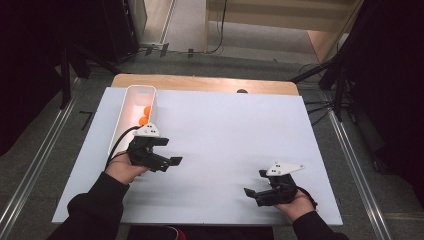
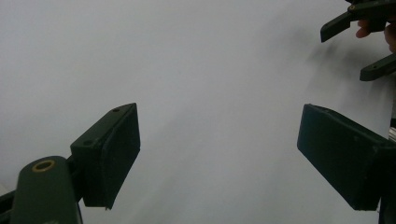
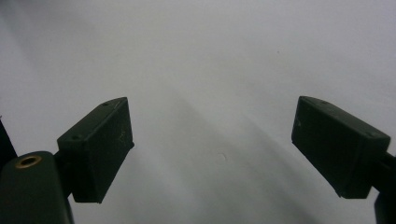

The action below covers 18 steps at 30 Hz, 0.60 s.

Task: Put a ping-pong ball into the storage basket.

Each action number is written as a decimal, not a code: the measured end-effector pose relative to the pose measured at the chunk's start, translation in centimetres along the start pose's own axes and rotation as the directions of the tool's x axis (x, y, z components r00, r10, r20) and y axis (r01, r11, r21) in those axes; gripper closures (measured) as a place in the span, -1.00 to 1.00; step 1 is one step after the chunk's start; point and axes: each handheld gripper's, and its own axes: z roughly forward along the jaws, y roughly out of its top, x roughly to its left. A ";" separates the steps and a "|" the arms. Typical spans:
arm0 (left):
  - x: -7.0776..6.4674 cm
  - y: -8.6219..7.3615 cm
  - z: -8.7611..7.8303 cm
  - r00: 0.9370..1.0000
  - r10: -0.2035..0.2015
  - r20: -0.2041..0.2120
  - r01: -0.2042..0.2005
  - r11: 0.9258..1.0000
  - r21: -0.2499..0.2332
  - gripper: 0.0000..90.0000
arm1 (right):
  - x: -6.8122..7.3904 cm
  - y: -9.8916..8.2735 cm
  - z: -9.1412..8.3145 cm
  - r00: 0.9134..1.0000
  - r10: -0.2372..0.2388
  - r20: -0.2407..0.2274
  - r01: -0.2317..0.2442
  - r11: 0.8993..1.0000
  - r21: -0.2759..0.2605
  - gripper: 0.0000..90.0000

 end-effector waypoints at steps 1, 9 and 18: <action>-0.1 -0.1 0.0 1.000 0.008 0.001 -0.008 1.000 0.005 -0.69 | 0.0 0.0 0.0 1.000 0.000 0.001 0.000 1.000 0.000 -0.75; -0.9 -0.7 0.0 0.999 0.037 0.004 -0.037 0.999 0.001 -0.66 | 0.1 0.0 0.0 1.000 0.005 0.003 -0.005 1.000 -0.001 -0.75; -1.6 -1.6 0.0 0.997 0.071 0.019 -0.071 0.997 0.010 -0.66 | 0.0 0.0 0.0 1.000 0.002 0.003 -0.002 1.000 0.002 -0.75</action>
